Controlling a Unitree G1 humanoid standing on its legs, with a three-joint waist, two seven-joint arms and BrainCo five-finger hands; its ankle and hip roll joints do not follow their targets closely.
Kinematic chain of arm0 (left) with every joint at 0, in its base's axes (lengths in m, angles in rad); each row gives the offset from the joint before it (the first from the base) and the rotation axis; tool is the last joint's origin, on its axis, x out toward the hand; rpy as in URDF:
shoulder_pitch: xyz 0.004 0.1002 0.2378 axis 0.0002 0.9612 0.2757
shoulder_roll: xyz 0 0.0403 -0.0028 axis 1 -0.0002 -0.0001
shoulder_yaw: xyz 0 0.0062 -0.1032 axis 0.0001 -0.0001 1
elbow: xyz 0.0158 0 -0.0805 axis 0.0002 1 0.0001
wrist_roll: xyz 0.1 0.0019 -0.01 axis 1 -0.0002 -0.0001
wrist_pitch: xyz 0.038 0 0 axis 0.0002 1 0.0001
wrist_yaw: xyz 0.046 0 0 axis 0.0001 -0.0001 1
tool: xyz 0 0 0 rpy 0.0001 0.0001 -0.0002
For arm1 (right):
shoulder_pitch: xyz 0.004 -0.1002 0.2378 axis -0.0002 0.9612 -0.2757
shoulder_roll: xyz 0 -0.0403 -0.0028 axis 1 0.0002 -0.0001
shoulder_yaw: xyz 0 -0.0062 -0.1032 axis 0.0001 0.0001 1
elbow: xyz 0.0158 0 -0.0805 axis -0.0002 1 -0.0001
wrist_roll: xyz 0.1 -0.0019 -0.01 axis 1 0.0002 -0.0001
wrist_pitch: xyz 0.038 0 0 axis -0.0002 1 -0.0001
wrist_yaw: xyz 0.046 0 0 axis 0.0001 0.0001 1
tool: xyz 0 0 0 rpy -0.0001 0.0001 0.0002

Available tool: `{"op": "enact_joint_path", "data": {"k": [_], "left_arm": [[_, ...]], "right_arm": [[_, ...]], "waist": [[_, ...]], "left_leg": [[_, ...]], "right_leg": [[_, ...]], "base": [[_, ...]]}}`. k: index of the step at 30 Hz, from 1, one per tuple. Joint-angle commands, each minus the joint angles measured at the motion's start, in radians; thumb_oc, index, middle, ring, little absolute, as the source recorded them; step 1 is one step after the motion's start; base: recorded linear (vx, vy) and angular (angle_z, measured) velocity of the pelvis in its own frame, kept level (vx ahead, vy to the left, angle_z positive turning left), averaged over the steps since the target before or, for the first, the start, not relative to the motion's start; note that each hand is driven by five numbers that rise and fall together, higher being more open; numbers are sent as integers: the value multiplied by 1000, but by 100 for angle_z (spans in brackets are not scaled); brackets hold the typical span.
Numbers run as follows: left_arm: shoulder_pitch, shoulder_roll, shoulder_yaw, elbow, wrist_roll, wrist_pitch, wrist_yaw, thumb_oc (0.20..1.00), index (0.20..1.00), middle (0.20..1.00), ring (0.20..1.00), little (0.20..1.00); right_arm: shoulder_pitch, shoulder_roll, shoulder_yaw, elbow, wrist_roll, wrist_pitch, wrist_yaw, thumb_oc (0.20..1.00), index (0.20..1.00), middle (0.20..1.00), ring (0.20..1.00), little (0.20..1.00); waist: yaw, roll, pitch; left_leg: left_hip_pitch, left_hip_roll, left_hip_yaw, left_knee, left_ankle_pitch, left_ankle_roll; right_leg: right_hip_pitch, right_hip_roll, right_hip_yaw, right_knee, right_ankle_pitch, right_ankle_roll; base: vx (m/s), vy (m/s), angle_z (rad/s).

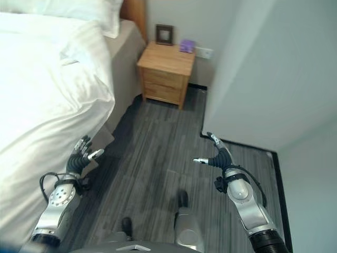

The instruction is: Making the bed.

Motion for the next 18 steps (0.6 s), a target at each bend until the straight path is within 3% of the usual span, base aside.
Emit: {"op": "enact_joint_path", "data": {"k": [1,3,4,7,9,10,11,12,15,18], "left_arm": [[-24,6,63,-43,28,-58,-3,1000,1000,1000,1000,1000],[3,-12,71,-49,23,-53,0,1000,1000,1000,1000,1000],[9,-24,67,-60,-23,-58,7,1000,1000,1000,1000,1000],[7,-28,68,-59,-39,-59,9,1000,1000,1000,1000,1000],[10,-28,61,-62,-58,-48,-1,1000,1000,1000,1000,1000],[22,-31,64,-63,-46,-44,-7,1000,1000,1000,1000,1000],[23,-33,68,-65,-42,-45,-9,1000,1000,1000,1000,1000],[24,-34,73,-56,-37,-44,-9,1000,1000,1000,1000,1000],[35,-41,86,-49,-48,-41,-7,1000,1000,1000,1000,1000],[74,-34,107,-38,-45,-25,-15,1000,1000,1000,1000,1000]], "right_arm": [[-22,-35,-10,-34,-2,-29,5,1000,1000,1000,1000,1000],[-24,-41,-2,-35,7,-30,11,1000,1000,1000,1000,1000],[-60,-64,8,-34,27,-31,-6,1000,1000,1000,1000,1000],[-69,-65,8,-33,36,-26,-11,1000,1000,1000,1000,1000],[-63,-73,-2,-47,54,-16,-15,1000,1000,1000,1000,1000],[-62,-81,0,-56,53,-18,-11,1000,1000,1000,1000,1000],[-67,-86,4,-53,49,-21,-13,1000,1000,1000,1000,1000],[-77,-91,6,-46,45,-24,-16,1000,1000,1000,1000,1000],[-95,-104,5,-48,17,-18,-26,1000,1000,1000,1000,1000],[-114,-85,36,-62,0,-10,3,1000,1000,1000,1000,1000]], "waist": [[-36,41,-30],[-32,51,-32],[0,47,8],[10,32,13],[56,25,25],[85,47,20],[103,68,18],[121,76,20],[135,91,9],[162,89,-27]], "left_leg": [[315,-24,87,-115,-48,-63],[273,9,76,106,21,-83],[74,40,71,482,118,-111],[17,46,99,538,135,-102],[-90,88,224,397,99,-75],[-156,66,261,169,141,-73],[-185,75,286,44,220,-90],[-217,87,329,-35,265,-96],[-241,121,500,-81,315,-87],[-181,118,527,-99,344,-61]], "right_leg": [[46,14,-74,-100,124,-18],[80,11,-83,-50,128,-49],[154,8,-123,-39,95,-114],[184,3,-143,-56,78,-134],[303,3,-174,-131,30,-125],[347,11,-176,-151,-10,-107],[375,26,-181,-154,-40,-98],[409,31,-197,-154,-68,-96],[484,52,-230,-151,-113,-95],[531,46,-221,-66,-157,-85]], "base": [[592,-254,24],[528,-345,35],[393,-350,70],[284,-184,21],[566,-21,-24],[627,169,7],[648,158,11],[473,86,29],[509,55,27],[449,67,-16]]}}
